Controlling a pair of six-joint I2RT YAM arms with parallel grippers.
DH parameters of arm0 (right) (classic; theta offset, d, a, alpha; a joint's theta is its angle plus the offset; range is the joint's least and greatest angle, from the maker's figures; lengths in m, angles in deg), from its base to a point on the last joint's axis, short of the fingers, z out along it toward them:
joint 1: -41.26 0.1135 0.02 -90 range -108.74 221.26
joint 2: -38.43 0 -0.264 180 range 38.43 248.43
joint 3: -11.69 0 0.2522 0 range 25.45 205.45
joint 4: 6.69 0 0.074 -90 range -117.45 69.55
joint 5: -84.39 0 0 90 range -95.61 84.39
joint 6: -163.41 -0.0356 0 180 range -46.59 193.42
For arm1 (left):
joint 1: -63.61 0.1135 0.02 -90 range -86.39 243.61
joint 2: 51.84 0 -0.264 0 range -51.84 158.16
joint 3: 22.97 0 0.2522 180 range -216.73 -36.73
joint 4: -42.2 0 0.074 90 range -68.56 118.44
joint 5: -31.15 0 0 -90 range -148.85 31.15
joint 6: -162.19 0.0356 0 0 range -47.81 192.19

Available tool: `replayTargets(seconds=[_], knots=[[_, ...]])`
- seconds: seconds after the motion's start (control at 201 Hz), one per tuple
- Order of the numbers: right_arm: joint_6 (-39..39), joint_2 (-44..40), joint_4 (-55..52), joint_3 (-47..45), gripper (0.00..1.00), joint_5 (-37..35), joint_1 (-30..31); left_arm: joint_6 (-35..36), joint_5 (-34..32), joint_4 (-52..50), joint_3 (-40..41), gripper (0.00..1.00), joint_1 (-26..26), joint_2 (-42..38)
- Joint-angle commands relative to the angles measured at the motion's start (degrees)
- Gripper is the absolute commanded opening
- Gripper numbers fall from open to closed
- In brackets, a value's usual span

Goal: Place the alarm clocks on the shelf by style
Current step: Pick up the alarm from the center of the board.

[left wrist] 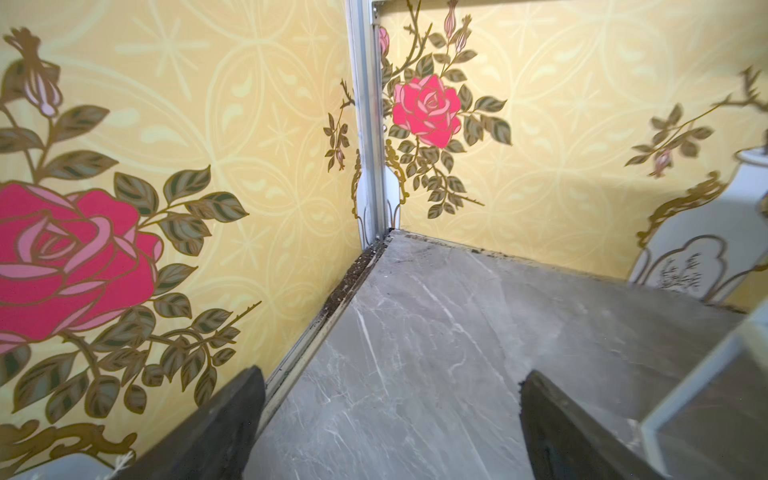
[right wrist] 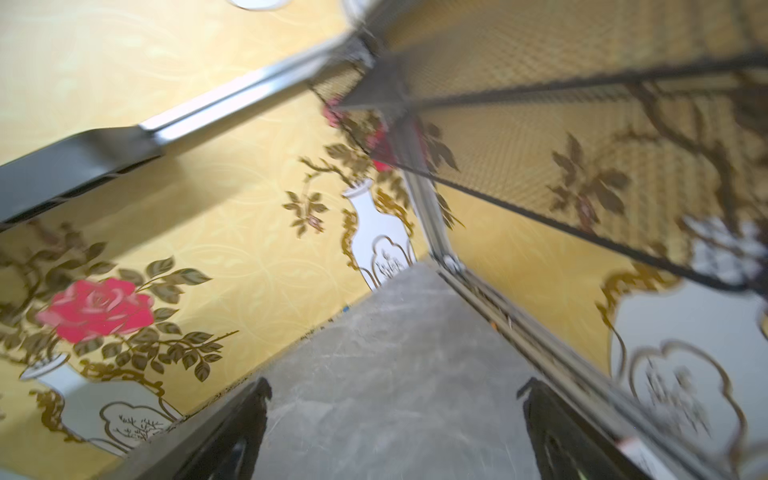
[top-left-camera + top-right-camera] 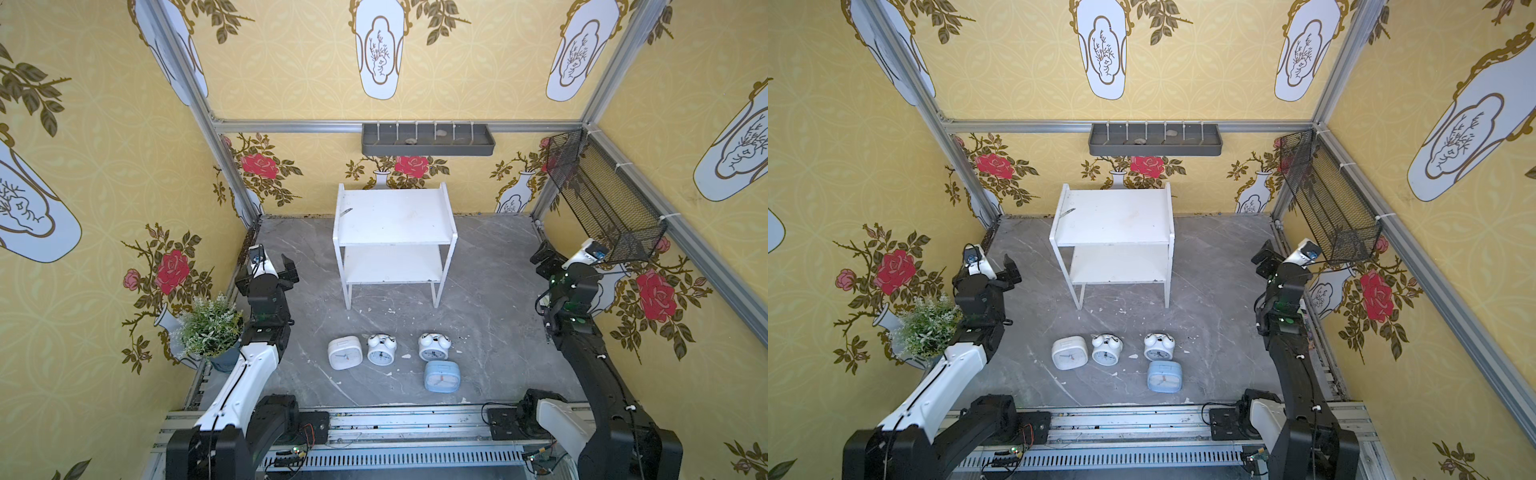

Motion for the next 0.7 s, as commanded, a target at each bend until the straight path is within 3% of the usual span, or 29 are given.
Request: replayTargets(seconds=[0.0,0.05,0.114,0.194,0.343,0.438,0.508,0.617,0.692], knots=[[-9.67,1.61,-23.2,3.36,0.99,12.49,-4.31,-12.49,0.45,-25.78,-4.83,0.99,-2.67,-5.5],[-7.61,1.85,-27.09,5.3,1.0,15.82,-3.15,-17.93,-0.08,-30.85,-5.63,0.99,-5.61,-8.32],[-3.94,1.19,-34.02,8.54,0.91,18.53,-0.06,-23.02,-1.03,-35.88,-5.56,0.99,-10.55,-12.26],[-1.5,-2.09,-43.33,11.81,0.89,17.54,8.43,-27.64,-0.94,-39.71,-4.14,0.99,-17.95,-17.23],[-6.49,-12.19,-53.18,14.11,0.87,13.65,31.53,-34.65,-4.67,-44.69,-1.19,0.99,-35.99,-22.12],[-6.38,-15.06,-49.82,15.39,0.99,21.89,47.15,-40.42,-9.93,-47.92,-0.2,0.98,-45.4,-21.41],[-4.02,-12.21,-48.12,17.07,0.98,19.39,60.94,-47.2,-11.99,-53.12,-1.26,0.96,-47.15,-19.85],[1.69,2.5,-52.14,25.13,0.98,3.83,83.09,-63.23,-16.15,-66.81,-5.28,0.96,-47.0,-16.98],[6.57,13.78,-52.8,31.19,0.98,2.1,88.41,-66.31,-15.84,-71.3,-7.91,0.95,-45.65,-15.16]])
